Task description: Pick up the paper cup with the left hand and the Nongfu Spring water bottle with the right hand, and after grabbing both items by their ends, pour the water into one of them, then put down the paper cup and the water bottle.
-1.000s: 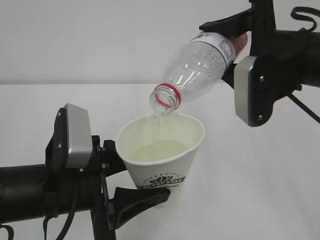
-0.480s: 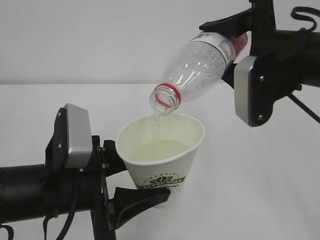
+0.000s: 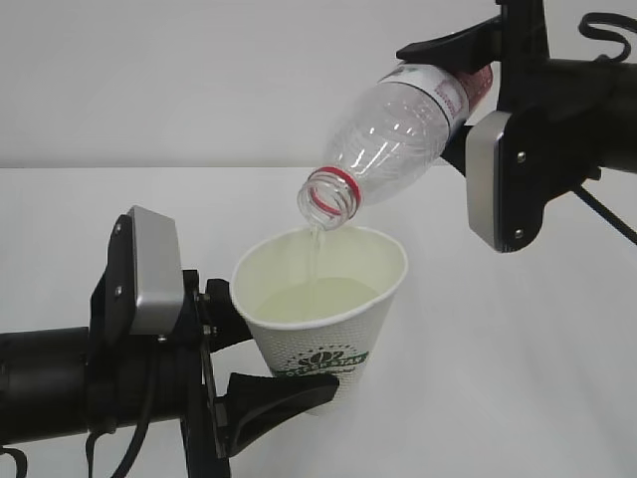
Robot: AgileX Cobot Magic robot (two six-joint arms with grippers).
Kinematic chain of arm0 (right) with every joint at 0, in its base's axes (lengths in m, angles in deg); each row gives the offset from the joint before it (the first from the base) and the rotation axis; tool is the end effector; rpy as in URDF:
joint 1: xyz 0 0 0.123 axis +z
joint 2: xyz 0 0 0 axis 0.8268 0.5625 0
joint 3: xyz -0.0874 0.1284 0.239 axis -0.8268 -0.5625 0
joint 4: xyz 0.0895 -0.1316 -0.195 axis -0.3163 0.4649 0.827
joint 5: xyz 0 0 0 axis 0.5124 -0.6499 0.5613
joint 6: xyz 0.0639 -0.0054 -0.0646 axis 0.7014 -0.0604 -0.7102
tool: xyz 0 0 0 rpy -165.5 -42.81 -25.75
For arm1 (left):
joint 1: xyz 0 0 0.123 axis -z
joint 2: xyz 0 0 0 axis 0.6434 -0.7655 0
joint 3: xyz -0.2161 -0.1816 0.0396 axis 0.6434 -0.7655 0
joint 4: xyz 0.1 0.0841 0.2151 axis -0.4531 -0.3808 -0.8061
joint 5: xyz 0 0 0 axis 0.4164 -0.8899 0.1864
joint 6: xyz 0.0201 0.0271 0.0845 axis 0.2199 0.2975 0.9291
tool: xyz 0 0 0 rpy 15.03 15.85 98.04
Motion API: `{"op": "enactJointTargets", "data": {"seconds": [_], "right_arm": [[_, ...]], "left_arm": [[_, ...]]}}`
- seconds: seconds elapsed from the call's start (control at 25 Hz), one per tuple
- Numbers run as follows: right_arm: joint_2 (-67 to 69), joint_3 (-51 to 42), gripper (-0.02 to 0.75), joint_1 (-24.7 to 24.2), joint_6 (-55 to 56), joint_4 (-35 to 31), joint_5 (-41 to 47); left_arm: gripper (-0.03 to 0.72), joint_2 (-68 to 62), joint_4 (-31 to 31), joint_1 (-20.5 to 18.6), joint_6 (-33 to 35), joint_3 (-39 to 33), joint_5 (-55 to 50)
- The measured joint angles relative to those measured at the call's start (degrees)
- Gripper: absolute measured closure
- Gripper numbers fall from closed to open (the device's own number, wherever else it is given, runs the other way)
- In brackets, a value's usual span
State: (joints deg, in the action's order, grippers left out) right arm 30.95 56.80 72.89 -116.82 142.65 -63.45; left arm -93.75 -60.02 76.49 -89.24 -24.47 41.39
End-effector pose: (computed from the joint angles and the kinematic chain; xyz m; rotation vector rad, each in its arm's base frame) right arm 0.2745 0.1242 0.2847 -1.6885 0.6463 -0.6738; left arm 0.1778 -0.1944 0.1654 1.1027 1.5214 -0.8742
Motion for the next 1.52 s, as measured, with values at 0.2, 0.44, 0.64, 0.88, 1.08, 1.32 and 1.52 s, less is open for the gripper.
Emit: {"op": "enactJointTargets", "data": {"seconds": [0.2, 0.44, 0.64, 0.88, 1.08, 1.32, 1.52], "right_arm": [[0.0, 0.0, 0.232, 0.0, -0.5, 0.0, 0.0], [0.0, 0.0, 0.232, 0.0, -1.1, -0.1, 0.0], [0.0, 0.0, 0.232, 0.0, -1.3, -0.1, -0.1], [0.0, 0.0, 0.232, 0.0, -1.3, -0.1, -0.1], [0.0, 0.0, 0.232, 0.0, -1.3, -0.1, -0.1], [0.0, 0.0, 0.232, 0.0, -1.3, -0.1, -0.1], [0.0, 0.0, 0.232, 0.0, -1.3, -0.1, -0.1]], "left_arm": [[0.223, 0.0, 0.0, 0.0, 0.0, 0.0, -0.1], [0.223, 0.0, 0.0, 0.0, 0.0, 0.0, -0.1], [0.223, 0.0, -0.1, 0.0, 0.0, 0.0, -0.1], [0.223, 0.0, -0.2, 0.0, 0.0, 0.0, -0.1], [0.223, 0.0, -0.2, 0.0, 0.0, 0.0, -0.1], [0.223, 0.0, -0.2, 0.0, 0.0, 0.0, -0.1], [0.223, 0.0, -0.2, 0.0, 0.0, 0.0, -0.2]]}}
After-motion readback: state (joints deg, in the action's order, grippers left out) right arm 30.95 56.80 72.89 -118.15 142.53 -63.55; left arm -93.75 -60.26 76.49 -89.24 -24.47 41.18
